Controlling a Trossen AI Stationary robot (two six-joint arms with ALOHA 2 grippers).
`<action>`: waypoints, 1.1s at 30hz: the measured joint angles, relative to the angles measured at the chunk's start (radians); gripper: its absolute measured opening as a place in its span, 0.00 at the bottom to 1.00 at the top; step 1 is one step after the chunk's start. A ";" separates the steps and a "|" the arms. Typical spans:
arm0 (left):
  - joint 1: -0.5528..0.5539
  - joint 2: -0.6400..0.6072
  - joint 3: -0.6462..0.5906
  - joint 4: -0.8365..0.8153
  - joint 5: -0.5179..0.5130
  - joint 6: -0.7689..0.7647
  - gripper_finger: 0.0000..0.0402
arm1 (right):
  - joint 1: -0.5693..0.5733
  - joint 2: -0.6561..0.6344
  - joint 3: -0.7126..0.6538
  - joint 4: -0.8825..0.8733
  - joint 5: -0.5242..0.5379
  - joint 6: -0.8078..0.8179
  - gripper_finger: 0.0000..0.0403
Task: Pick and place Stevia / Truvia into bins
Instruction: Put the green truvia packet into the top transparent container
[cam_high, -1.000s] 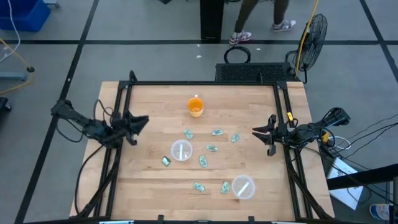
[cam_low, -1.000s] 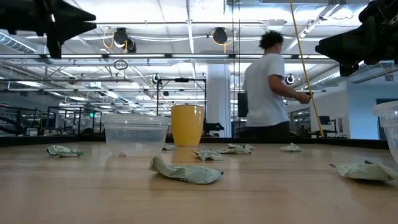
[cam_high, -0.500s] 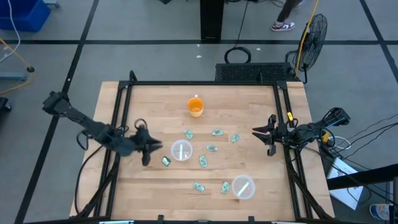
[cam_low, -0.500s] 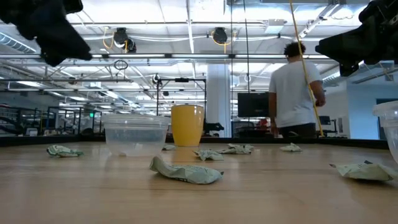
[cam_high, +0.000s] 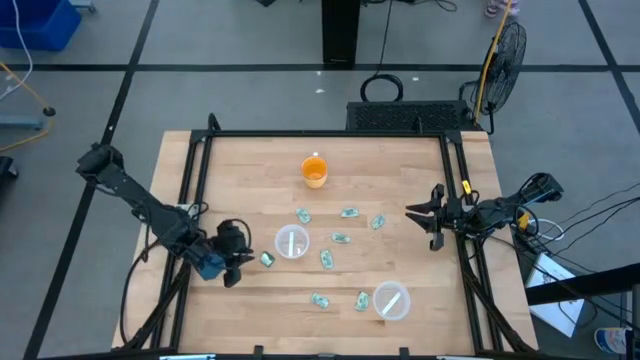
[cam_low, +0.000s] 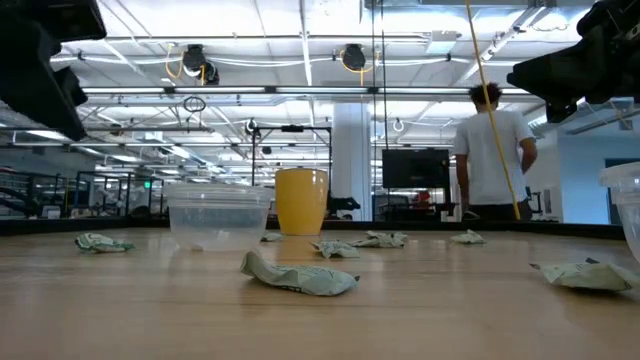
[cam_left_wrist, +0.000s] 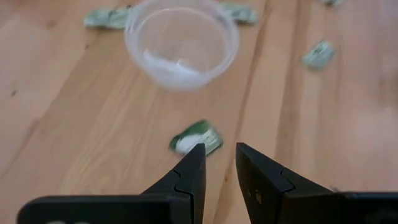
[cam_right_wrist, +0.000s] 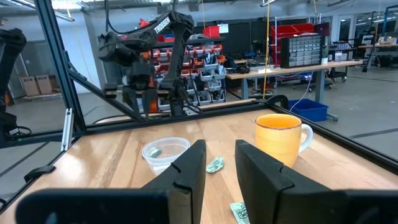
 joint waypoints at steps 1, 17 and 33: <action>-0.004 0.003 0.000 -0.015 -0.002 -0.012 0.23 | 0.000 0.000 0.000 0.000 0.000 0.000 0.20; -0.005 0.012 -0.008 -0.068 -0.047 -0.102 0.23 | 0.000 0.000 0.000 0.000 0.000 0.000 0.20; -0.005 0.083 -0.009 -0.062 -0.048 -0.240 0.23 | 0.000 0.000 0.000 0.000 0.000 0.000 0.20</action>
